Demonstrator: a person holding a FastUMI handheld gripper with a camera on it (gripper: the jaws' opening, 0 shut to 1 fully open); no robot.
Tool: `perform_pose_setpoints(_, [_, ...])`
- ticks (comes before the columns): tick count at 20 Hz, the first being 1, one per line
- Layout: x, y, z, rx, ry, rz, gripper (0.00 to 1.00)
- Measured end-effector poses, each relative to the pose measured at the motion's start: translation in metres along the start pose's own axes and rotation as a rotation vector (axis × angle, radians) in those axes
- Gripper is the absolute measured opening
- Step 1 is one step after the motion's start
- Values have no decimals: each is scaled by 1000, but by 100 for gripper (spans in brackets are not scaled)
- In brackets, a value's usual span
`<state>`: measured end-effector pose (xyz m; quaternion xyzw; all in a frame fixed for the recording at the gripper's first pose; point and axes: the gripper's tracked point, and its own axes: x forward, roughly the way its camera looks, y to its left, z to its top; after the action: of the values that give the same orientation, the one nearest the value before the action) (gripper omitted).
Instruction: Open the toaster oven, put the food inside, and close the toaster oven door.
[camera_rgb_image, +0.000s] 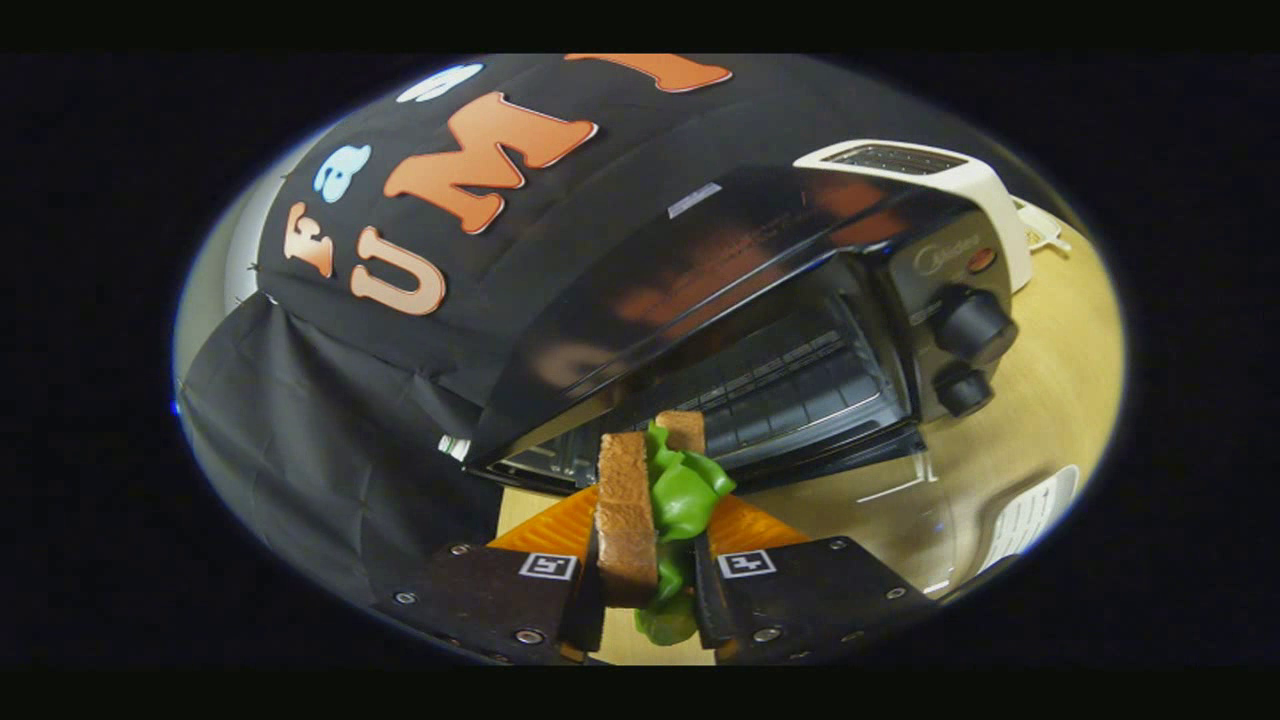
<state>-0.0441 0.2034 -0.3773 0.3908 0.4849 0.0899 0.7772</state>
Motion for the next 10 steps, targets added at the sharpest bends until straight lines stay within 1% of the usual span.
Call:
perform_pose_setpoints(2, [10, 5, 7, 21, -36, 15, 37])
perform_pose_setpoints(5, [26, 1, 14, 43, -84, 14, 37])
perform_pose_setpoints(7, [31, 3, 24, 83, -135, 30, 37])
perform_pose_setpoints(10, [42, 4, 34, 81, -212, 23, 37])
